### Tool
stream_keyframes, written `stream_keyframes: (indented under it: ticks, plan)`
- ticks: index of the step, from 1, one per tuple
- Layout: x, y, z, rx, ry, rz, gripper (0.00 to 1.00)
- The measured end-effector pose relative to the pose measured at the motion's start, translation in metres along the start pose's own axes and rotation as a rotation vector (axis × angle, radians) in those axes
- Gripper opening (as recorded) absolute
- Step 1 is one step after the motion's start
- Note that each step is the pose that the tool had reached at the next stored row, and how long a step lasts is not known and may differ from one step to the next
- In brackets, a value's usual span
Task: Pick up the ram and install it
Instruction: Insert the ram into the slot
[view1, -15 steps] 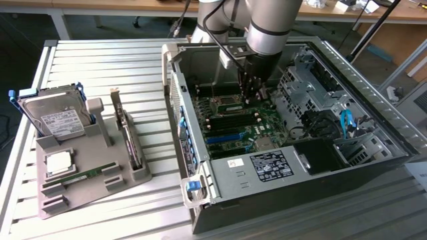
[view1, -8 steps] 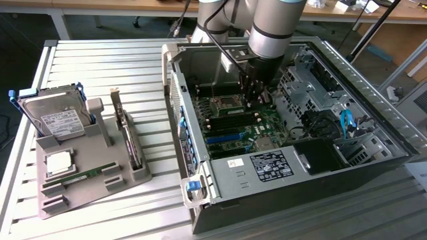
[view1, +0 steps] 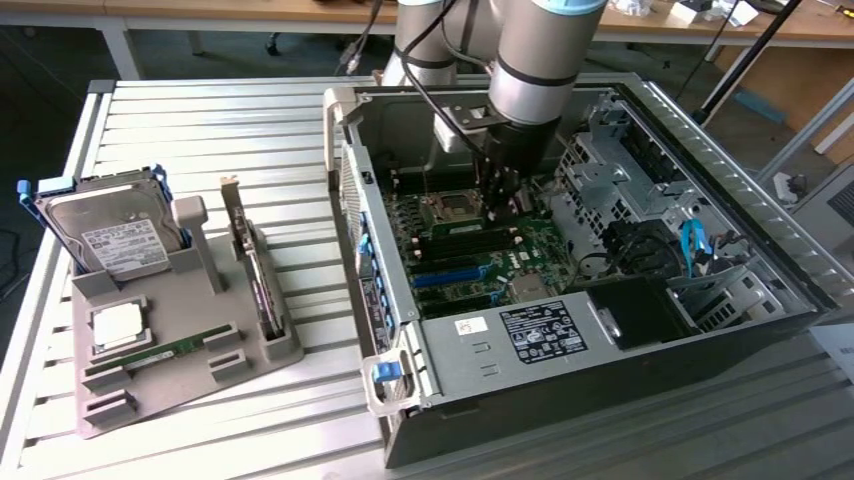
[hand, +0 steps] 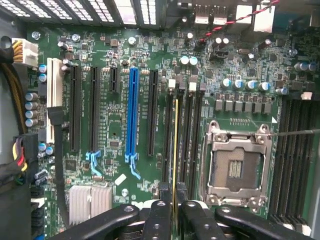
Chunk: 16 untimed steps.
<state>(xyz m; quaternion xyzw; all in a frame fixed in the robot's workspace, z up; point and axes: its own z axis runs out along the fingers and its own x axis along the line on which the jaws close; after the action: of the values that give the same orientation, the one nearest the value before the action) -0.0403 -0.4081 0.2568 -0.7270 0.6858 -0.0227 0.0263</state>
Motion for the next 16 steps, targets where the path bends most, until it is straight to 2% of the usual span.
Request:
stream_keyframes:
  ticks: [3, 16]
  plan:
    - [-0.0001, 0.0044, 0.0027, -0.0001, 0.0001, 0.0, 0.15]
    - [0.0023, 0.0052, 0.0107, -0.0002, 0.001, 0.0, 0.15]
